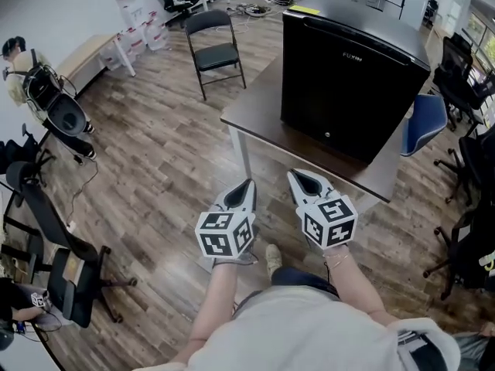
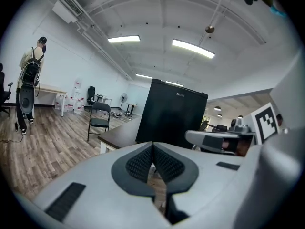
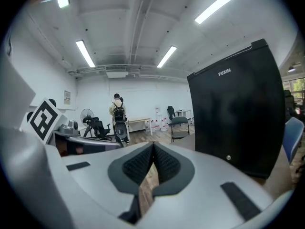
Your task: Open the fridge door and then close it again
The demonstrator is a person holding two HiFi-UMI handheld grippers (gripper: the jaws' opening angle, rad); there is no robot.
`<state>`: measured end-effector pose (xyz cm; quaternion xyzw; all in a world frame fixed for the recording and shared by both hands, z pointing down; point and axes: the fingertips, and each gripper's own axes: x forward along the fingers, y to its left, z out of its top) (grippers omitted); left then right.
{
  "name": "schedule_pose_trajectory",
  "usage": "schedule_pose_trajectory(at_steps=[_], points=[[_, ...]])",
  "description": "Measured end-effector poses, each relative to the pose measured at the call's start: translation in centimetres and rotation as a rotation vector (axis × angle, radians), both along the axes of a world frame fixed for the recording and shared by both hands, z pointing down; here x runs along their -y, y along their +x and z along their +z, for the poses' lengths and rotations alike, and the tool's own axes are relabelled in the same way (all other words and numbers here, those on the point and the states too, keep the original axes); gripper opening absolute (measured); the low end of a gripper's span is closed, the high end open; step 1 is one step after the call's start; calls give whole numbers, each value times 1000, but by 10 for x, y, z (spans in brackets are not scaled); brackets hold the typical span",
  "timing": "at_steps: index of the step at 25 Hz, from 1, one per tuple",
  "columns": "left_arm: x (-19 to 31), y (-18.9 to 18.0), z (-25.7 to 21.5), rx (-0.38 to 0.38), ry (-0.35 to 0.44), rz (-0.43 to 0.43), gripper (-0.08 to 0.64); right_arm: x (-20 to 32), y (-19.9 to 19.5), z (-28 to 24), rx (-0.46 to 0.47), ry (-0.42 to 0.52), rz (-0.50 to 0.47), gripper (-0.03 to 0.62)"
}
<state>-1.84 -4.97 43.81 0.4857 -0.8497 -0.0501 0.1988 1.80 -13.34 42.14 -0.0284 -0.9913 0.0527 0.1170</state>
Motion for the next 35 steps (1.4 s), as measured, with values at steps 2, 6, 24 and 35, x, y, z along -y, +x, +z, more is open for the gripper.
schedule_pose_trajectory(at_steps=[2, 6, 24, 35], points=[[13, -26, -3, 0, -3, -10, 6, 15, -26, -6, 1, 11, -8, -2], [47, -70, -13, 14, -10, -1, 6, 48, -67, -20, 20, 43, -1, -2], [197, -127, -5, -21, -16, 302, 6, 178, -104, -12, -19, 55, 288, -2], [247, -177, -5, 19, -44, 520, 6, 221, -129, -29, -49, 255, 520, -2]])
